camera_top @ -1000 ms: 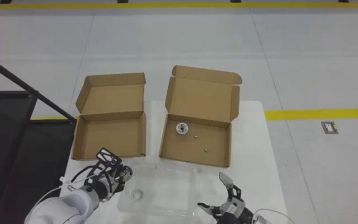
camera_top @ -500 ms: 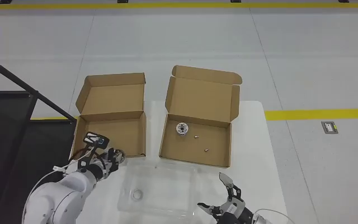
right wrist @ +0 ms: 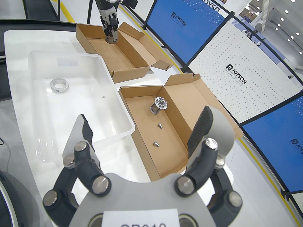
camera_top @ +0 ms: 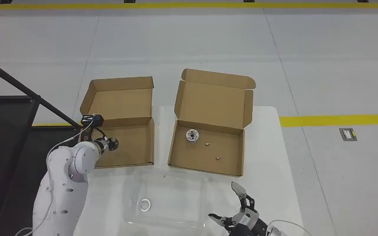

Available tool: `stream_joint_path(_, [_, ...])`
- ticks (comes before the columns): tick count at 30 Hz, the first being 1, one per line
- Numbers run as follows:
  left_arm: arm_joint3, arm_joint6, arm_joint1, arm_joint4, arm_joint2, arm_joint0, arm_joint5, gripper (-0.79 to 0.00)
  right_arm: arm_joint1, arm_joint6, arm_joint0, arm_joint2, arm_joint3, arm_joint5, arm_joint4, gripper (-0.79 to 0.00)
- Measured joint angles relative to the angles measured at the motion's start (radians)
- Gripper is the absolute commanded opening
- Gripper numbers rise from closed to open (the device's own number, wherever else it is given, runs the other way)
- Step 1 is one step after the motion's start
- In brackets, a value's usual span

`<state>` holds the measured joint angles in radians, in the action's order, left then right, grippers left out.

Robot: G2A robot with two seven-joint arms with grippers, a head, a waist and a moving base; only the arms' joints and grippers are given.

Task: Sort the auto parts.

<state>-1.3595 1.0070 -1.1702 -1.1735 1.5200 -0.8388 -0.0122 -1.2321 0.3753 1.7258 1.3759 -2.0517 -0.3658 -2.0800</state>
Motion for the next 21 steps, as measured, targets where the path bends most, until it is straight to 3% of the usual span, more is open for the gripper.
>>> stream_joint_path(10, [0.321, -0.102, -0.021, 0.011, -0.1, 0.164, 0.001, -0.785, 0.0, 0.0, 0.0, 0.0, 0.0, 0.0, 0.0, 0.0])
stream_joint_path(16, [0.435, -0.124, -0.033, 0.016, -0.15, 0.228, 0.013, -0.785, 0.0, 0.0, 0.0, 0.0, 0.0, 0.0, 0.0, 0.0])
stream_joint_path(17, [0.445, -0.125, -0.034, 0.016, -0.155, 0.234, 0.013, -0.754, 0.0, 0.0, 0.0, 0.0, 0.0, 0.0, 0.0, 0.0])
stream_joint_path(18, [0.453, -0.126, -0.035, 0.016, -0.159, 0.24, 0.013, -0.462, 0.0, 0.0, 0.0, 0.0, 0.0, 0.0, 0.0, 0.0])
stream_joint_path(19, [0.463, -0.128, -0.036, 0.017, -0.164, 0.247, 0.013, -0.419, 0.0, 0.0, 0.0, 0.0, 0.0, 0.0, 0.0, 0.0])
stream_joint_path(20, [0.469, -0.129, -0.037, 0.018, -0.166, 0.251, 0.013, -0.105, 0.0, 0.0, 0.0, 0.0, 0.0, 0.0, 0.0, 0.0])
stream_joint_path(21, [0.474, -0.129, -0.037, 0.019, -0.168, 0.255, 0.012, 0.0, 0.0, 0.0, 0.0, 0.0, 0.0, 0.0, 0.0, 0.0])
